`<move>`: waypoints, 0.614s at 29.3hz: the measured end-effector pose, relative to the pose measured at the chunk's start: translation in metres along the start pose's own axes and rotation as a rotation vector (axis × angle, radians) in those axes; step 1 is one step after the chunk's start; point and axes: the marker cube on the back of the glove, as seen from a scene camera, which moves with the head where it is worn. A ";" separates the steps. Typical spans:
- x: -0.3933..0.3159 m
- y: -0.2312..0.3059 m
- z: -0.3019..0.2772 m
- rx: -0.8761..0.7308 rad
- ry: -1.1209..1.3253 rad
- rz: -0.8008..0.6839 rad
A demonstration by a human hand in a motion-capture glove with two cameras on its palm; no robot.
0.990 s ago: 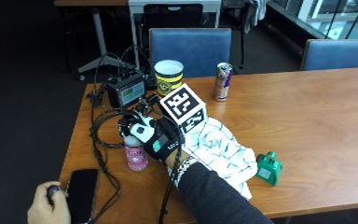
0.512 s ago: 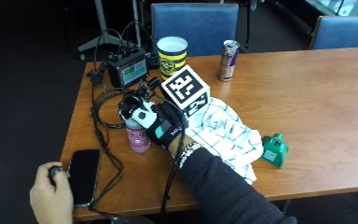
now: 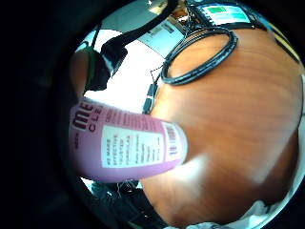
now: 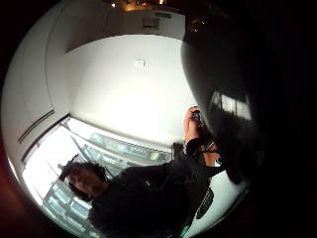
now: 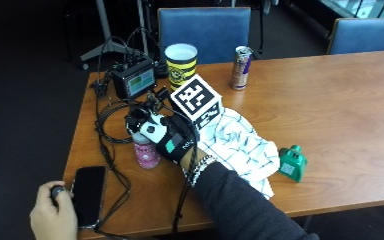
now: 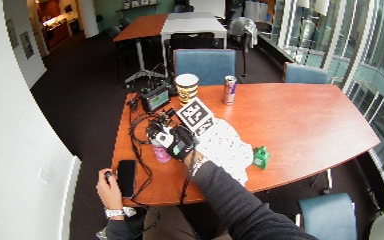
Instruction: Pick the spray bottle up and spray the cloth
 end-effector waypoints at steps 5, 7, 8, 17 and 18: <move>0.009 0.004 0.002 -0.044 -0.012 0.045; 0.016 0.006 0.004 -0.065 -0.021 0.069; 0.020 0.008 0.005 -0.074 -0.027 0.082; 0.042 0.026 0.012 -0.076 -0.078 0.183; 0.043 0.028 0.012 -0.071 -0.070 0.195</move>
